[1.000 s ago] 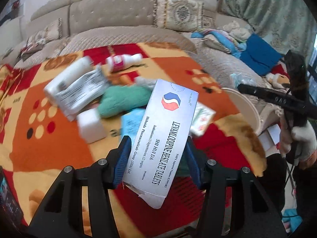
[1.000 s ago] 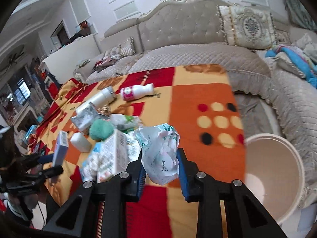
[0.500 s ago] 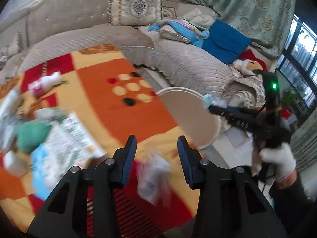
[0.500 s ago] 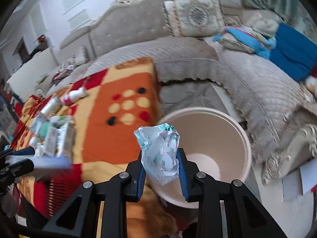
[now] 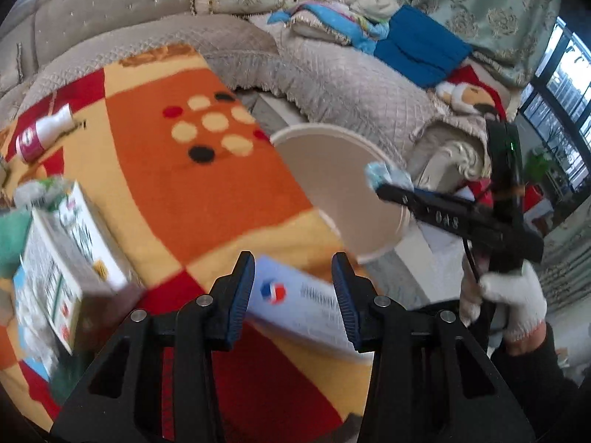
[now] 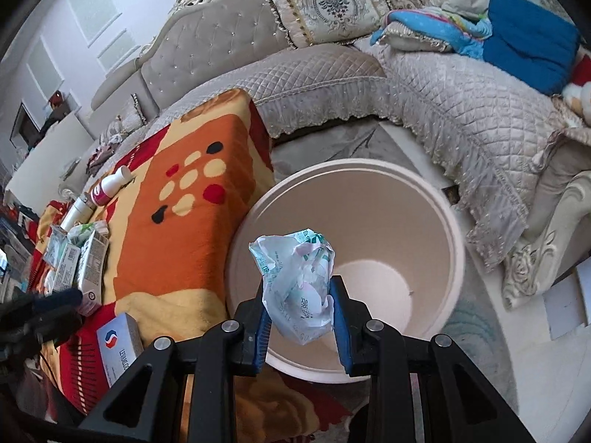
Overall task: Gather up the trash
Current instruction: 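Open the right gripper over the beige bin while the left drops the box in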
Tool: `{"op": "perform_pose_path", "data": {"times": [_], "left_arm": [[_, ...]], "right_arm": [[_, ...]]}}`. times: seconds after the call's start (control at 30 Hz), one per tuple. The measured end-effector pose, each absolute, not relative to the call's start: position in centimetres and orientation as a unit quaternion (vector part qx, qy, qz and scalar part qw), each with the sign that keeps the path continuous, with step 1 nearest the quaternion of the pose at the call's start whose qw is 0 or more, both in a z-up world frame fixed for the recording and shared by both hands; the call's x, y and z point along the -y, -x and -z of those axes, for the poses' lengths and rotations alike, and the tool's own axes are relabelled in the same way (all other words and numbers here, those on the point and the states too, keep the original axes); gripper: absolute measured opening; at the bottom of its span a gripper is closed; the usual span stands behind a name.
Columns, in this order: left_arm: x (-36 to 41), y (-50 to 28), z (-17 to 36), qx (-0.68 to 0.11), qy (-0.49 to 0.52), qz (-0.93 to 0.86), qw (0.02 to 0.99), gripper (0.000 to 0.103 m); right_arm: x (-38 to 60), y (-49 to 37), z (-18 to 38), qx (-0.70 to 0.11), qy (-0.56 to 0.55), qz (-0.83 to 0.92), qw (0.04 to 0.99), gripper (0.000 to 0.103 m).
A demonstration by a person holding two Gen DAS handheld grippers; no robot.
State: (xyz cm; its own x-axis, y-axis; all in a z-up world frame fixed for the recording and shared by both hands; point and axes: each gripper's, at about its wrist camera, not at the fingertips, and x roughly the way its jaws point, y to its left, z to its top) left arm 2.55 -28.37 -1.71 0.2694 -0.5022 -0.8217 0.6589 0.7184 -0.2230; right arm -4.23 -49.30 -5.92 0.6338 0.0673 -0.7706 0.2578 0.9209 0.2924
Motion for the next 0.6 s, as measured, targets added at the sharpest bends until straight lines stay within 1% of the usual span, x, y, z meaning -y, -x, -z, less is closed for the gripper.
{"op": "perform_pose_path", "data": {"times": [0.13, 0.2, 0.4, 0.6], "left_arm": [[27.8, -1.3, 3.1, -0.505, -0.072, 0.356, 0.783, 0.042], [26.9, -0.5, 3.2, -0.504, -0.068, 0.352, 0.786, 0.042], [25.1, 0.8, 4.7, -0.51, -0.121, 0.307, 0.794, 0.042], [25.6, 0.0, 6.0, -0.519, -0.115, 0.299, 0.792, 0.042]], "right_arm": [[48.3, 3.9, 6.3, -0.431, -0.186, 0.039, 0.882, 0.028], [47.9, 4.1, 6.3, -0.433, -0.182, 0.033, 0.882, 0.028], [46.4, 5.4, 5.6, -0.433, -0.16, 0.016, 0.887, 0.028], [44.2, 6.7, 5.6, -0.442, -0.14, -0.013, 0.886, 0.028]]}}
